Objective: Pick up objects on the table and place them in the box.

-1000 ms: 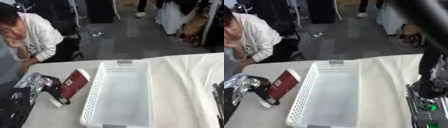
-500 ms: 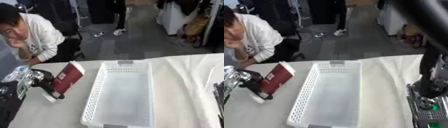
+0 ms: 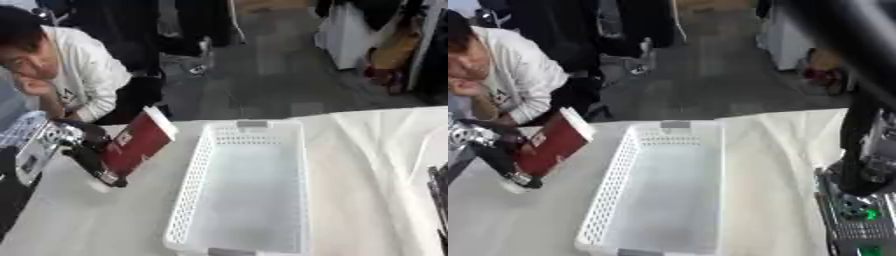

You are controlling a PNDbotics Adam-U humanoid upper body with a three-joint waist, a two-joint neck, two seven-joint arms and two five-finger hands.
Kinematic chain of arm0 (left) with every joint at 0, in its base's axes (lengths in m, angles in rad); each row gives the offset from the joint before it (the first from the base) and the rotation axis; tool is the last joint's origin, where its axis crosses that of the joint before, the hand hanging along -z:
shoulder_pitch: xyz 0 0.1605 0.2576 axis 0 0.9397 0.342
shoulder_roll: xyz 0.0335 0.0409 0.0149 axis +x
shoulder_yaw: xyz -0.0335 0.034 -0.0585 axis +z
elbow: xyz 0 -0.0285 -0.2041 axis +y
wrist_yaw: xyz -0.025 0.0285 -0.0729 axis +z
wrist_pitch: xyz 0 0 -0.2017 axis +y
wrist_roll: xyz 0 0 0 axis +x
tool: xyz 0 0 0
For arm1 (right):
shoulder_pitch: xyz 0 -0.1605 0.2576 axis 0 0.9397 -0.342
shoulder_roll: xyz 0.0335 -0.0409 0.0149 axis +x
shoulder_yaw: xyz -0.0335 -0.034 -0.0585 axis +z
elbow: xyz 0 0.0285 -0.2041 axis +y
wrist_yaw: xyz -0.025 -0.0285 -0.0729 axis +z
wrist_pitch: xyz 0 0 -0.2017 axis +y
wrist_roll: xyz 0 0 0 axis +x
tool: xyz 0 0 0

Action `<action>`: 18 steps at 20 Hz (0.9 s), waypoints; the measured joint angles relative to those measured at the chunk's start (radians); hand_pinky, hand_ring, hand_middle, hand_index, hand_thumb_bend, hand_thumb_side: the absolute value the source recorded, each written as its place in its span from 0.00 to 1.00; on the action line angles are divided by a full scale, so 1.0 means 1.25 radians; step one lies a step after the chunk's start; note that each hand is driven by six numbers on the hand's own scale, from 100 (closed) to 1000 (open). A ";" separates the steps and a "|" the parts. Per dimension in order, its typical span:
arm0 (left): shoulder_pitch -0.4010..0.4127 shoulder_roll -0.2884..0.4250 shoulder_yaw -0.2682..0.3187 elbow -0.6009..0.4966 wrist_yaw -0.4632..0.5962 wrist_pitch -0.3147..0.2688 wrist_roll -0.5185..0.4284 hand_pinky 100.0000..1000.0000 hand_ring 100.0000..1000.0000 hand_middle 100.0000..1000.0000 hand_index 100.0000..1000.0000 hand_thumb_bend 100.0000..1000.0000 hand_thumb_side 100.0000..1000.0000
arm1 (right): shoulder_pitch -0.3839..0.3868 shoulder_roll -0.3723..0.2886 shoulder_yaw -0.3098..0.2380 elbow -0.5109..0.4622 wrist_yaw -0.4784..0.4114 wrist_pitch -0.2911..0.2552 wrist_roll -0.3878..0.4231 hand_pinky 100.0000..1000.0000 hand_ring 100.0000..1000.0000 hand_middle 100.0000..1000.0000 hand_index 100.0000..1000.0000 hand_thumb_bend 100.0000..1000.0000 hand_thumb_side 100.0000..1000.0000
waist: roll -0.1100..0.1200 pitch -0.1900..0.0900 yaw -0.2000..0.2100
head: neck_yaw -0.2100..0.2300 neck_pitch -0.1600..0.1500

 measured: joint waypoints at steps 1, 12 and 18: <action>0.000 0.005 -0.008 -0.013 0.040 -0.005 0.005 0.00 0.00 0.00 0.33 0.00 0.54 | 0.001 0.000 0.000 0.000 0.000 0.000 0.000 0.40 0.52 0.53 0.61 0.00 1.00 | 0.000 0.000 0.000 | 0.000 0.000; 0.011 0.046 -0.103 -0.157 0.326 -0.019 0.019 0.00 0.00 0.00 0.36 0.00 0.54 | 0.001 -0.006 0.000 0.000 0.001 0.001 0.002 0.40 0.52 0.53 0.61 0.00 1.00 | 0.002 0.000 0.002 | 0.000 0.000; 0.009 0.047 -0.147 -0.220 0.390 -0.014 0.014 0.00 0.00 0.00 0.38 0.00 0.54 | 0.001 -0.006 0.000 0.000 0.001 0.000 0.003 0.40 0.52 0.53 0.61 0.00 1.00 | 0.003 -0.001 0.000 | 0.000 -0.001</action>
